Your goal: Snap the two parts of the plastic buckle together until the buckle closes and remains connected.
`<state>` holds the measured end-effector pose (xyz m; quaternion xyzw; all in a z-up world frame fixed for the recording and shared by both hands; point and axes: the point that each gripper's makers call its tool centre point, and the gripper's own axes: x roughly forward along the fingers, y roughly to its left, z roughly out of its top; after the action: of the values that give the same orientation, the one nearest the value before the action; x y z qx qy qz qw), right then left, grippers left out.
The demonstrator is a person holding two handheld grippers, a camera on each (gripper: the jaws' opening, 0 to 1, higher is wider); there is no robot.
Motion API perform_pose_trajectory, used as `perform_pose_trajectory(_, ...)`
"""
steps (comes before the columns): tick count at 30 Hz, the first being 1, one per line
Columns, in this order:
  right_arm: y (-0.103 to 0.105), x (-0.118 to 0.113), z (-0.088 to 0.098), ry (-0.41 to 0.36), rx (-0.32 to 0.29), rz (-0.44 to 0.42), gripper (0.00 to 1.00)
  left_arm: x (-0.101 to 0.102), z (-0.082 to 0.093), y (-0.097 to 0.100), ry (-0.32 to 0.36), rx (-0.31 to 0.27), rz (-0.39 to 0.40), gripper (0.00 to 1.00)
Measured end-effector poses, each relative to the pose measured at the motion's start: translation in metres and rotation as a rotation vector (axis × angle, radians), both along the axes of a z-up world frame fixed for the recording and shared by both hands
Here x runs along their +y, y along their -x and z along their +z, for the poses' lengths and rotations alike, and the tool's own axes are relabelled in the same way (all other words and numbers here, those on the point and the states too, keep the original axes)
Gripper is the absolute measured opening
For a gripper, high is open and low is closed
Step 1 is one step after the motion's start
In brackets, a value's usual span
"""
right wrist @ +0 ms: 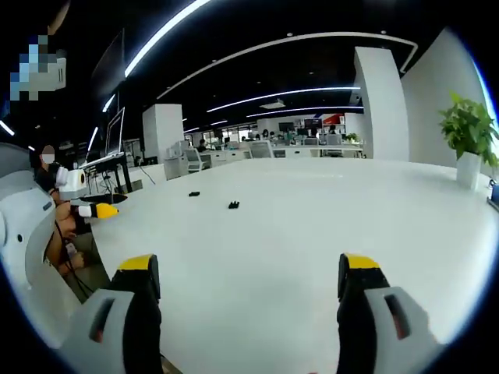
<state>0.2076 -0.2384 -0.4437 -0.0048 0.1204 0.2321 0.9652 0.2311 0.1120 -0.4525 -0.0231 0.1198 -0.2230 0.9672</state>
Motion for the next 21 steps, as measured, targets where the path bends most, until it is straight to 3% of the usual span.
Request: perform_pose_trajectory(21, 0.0011, 0.0048, -0.0013, 0.017, 0.006, 0.016, 0.94, -0.0013, -0.0005, 0.0013, -0.011, 0.005, -0.003, 0.93)
